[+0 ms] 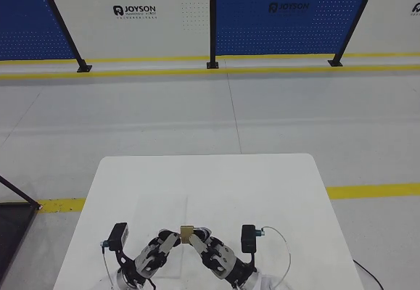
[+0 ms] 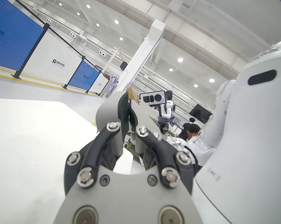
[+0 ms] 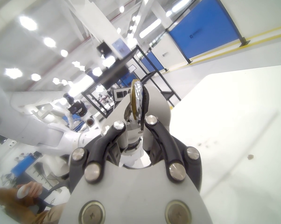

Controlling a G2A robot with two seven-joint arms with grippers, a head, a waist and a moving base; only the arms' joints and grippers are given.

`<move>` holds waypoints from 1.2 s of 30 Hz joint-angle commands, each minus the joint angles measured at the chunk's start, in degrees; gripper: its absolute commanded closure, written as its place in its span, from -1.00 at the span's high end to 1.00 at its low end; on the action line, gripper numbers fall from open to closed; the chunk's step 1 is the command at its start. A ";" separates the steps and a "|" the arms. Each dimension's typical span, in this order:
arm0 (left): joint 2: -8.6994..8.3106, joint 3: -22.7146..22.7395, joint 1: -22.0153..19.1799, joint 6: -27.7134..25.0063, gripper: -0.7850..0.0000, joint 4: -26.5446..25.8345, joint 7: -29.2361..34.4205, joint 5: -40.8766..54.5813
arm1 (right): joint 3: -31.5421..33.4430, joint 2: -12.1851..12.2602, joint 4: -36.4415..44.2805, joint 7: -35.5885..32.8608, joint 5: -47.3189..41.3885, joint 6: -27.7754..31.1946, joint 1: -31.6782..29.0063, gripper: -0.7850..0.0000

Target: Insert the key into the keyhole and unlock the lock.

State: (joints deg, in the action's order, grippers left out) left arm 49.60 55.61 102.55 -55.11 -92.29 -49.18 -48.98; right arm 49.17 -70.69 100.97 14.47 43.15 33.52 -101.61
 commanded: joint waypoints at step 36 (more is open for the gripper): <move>1.54 -6.04 -3.26 19.64 -1.00 4.20 -19.64 -21.37 | 0.39 0.82 1.33 -1.75 -1.15 -1.00 -0.93 -1.00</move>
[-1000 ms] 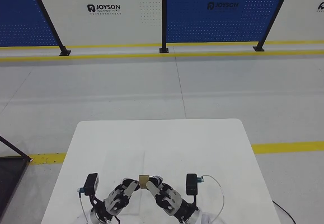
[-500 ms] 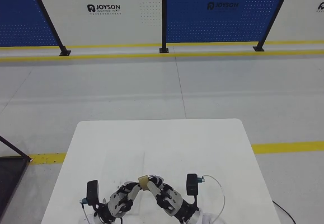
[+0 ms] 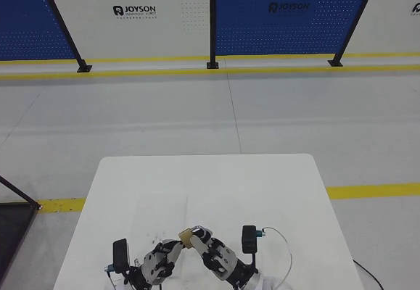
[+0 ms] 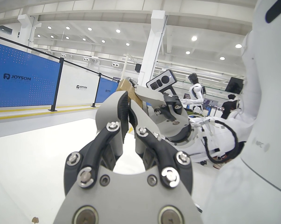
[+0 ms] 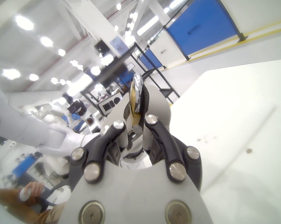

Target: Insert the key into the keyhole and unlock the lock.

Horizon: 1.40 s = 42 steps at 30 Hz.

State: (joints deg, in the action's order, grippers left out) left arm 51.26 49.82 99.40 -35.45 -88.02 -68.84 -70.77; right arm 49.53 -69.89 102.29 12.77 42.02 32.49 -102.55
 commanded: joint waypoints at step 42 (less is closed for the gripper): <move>-2.71 -4.19 -2.43 -4.88 -0.62 -0.52 4.88 8.49 | 0.99 0.79 0.82 0.07 -1.02 0.46 -0.46 -1.00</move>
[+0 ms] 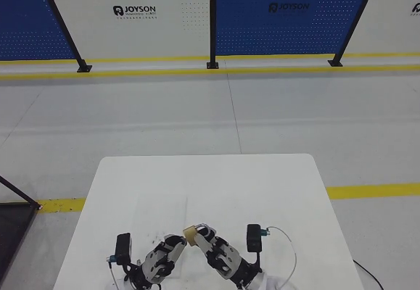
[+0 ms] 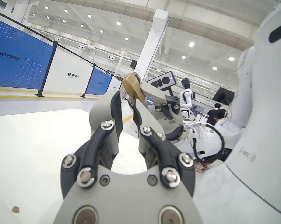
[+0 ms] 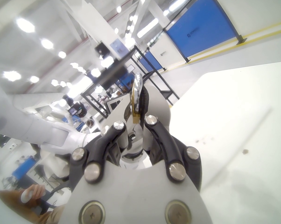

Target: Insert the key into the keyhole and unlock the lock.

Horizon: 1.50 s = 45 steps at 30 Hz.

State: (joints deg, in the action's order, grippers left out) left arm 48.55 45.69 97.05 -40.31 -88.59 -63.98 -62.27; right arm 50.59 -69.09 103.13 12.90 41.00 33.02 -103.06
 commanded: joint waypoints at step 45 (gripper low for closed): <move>0.60 -2.52 -3.46 13.50 -1.00 6.40 -13.48 -13.21 | -1.42 0.49 0.44 -1.19 2.69 -1.45 0.02 -1.00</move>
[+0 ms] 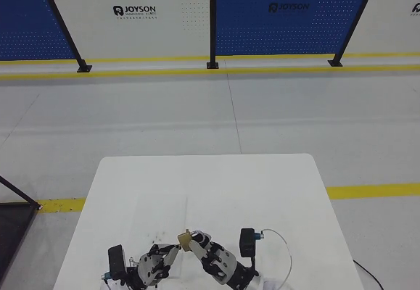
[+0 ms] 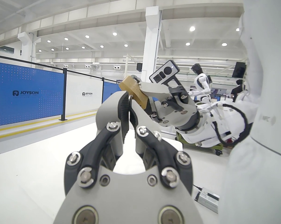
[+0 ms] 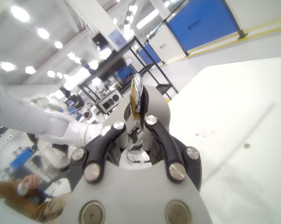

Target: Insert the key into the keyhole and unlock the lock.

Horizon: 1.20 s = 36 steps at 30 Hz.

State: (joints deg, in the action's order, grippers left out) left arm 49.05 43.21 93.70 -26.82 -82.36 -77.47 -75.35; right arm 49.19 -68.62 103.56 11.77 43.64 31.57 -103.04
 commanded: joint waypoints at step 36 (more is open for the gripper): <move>-0.69 6.60 3.79 4.80 -1.00 -7.94 8.18 -4.44 | 0.81 0.95 1.45 2.02 0.84 1.43 -1.39 -1.00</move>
State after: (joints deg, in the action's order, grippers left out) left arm 48.33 49.58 97.37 -22.93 -90.11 -69.41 -79.42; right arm 49.96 -67.70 104.97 13.79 44.45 32.94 -104.38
